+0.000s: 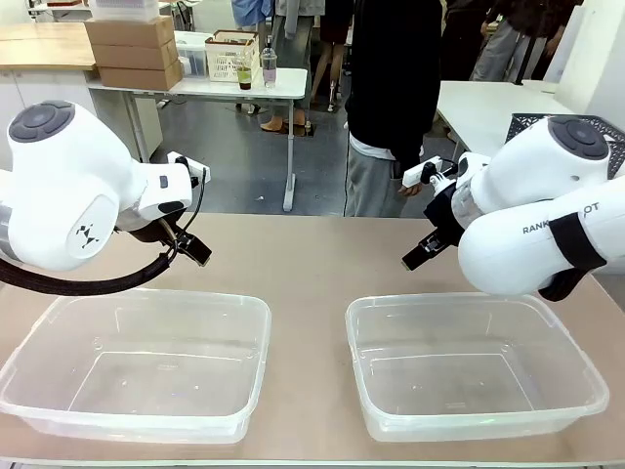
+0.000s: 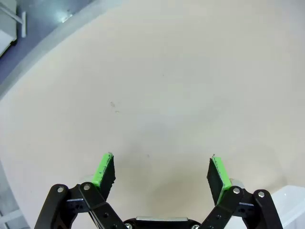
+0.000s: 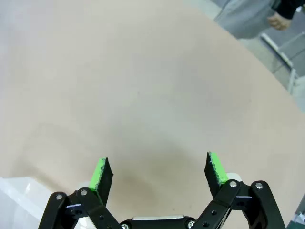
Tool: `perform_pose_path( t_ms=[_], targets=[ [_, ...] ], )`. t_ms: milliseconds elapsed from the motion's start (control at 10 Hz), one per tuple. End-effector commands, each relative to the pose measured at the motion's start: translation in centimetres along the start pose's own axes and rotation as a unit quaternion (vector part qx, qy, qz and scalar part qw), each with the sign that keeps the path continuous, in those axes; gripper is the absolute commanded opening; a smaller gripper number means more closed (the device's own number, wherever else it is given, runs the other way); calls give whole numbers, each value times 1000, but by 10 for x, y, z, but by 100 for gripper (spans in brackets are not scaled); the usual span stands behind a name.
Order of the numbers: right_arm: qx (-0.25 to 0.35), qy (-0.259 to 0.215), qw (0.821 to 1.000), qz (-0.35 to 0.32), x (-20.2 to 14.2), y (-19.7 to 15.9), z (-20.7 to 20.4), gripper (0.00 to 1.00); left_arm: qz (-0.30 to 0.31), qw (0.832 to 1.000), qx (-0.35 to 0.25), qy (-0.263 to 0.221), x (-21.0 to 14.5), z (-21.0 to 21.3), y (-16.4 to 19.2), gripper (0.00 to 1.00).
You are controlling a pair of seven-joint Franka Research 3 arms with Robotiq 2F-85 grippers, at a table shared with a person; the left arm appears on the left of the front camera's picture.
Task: Sort the waste into each basket.
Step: Pick up the Organizing box on the left side of the table and lift it.
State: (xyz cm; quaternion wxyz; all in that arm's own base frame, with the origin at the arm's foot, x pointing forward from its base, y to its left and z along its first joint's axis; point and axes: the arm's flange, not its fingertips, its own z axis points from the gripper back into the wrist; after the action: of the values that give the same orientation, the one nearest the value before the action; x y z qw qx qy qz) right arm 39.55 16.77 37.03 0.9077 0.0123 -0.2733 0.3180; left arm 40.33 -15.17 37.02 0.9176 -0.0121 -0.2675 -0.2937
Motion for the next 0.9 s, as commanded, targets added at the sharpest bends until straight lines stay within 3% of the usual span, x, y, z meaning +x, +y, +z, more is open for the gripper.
perform_pose_path(
  t_ms=[0, 500, 700, 800],
  targets=[
    [0, 0, 1000, 0, 0, 0, 0, 100, 0, 1000, 0, 0, 0, 0, 0, 100],
    [0, 0, 1000, 0, 0, 0, 0, 100, 0, 1000, 0, 0, 0, 0, 0, 100],
    [18, 0, 997, -71, 0, -4, 91, 100, 58, 998, 12, 31, 14, 76, -15, 100],
    [14, -11, 996, -83, -11, 2, 139, 100, 83, 996, 5, 15, 12, 119, -25, 100]
  ],
)
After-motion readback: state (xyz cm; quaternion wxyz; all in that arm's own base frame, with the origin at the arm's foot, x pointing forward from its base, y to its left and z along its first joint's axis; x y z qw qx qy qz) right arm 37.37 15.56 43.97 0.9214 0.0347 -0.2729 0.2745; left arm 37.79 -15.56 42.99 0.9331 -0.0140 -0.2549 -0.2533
